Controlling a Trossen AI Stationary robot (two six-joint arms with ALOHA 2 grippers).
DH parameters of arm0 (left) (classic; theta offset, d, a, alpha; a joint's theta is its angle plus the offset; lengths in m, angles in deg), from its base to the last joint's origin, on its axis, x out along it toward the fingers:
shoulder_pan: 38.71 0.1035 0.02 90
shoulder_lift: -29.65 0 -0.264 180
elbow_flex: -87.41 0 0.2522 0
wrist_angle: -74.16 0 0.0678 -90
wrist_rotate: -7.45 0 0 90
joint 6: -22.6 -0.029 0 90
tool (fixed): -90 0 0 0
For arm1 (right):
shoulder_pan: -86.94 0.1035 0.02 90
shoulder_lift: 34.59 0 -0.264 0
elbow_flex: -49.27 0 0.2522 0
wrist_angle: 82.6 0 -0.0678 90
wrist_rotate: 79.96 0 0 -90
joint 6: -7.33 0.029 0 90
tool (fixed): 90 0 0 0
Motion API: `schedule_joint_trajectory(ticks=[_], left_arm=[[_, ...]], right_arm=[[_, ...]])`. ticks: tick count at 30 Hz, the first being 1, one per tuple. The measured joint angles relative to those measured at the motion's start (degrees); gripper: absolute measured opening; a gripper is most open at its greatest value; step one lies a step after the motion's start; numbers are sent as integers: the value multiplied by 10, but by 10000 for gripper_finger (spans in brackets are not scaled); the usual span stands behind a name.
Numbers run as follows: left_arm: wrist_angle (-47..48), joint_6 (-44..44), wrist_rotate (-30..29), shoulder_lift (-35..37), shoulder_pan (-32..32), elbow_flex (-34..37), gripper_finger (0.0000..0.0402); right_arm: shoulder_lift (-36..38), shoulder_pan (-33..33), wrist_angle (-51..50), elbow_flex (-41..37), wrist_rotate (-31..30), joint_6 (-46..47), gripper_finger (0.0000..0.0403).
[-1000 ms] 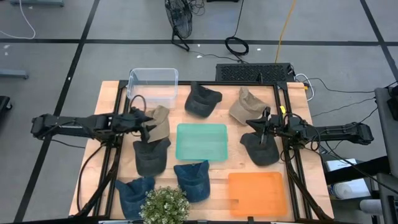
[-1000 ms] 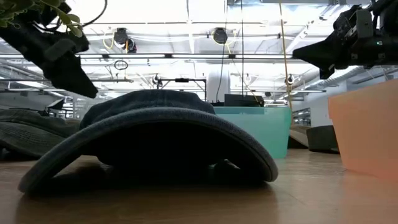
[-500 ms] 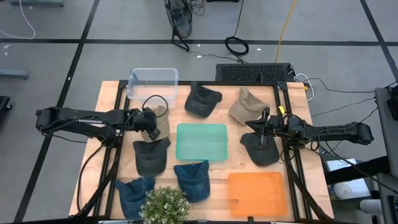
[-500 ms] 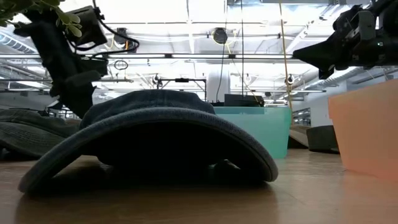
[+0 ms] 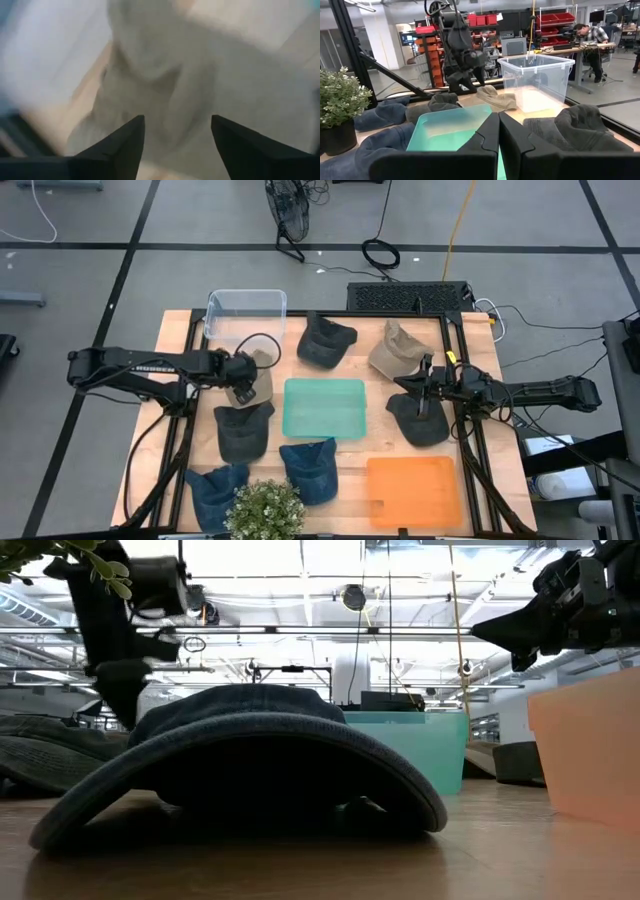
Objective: Pick & Place hat
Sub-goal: Put the left brown cap into the transparent bin
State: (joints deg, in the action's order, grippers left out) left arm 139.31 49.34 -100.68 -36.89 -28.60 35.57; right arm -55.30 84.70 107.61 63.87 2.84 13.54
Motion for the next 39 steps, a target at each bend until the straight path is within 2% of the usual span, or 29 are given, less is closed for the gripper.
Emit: schedule_joint_trajectory(ticks=[5, 11, 24, 29, 37, 39], left_arm=[[-23, 9, 4, -32, 22, 8, 266], [-49, -31, 80, -46, 34, 8, 271], [-69, -137, 77, -46, 38, 9, 264], [-93, -152, 78, -46, 38, 9, 204], [-95, -157, 81, -46, 33, 9, 34], [-95, -161, 88, -46, 33, 10, 11]], right_arm=[[0, 0, 0, 0, 0, -5, 0], [0, 0, -9, 0, 0, 21, 0], [0, 0, -9, 0, -1, 6, 0], [0, 0, -24, 0, -1, 18, 0], [0, 0, -50, 0, -2, 47, 0], [0, 0, -46, 0, -2, 45, 0]])
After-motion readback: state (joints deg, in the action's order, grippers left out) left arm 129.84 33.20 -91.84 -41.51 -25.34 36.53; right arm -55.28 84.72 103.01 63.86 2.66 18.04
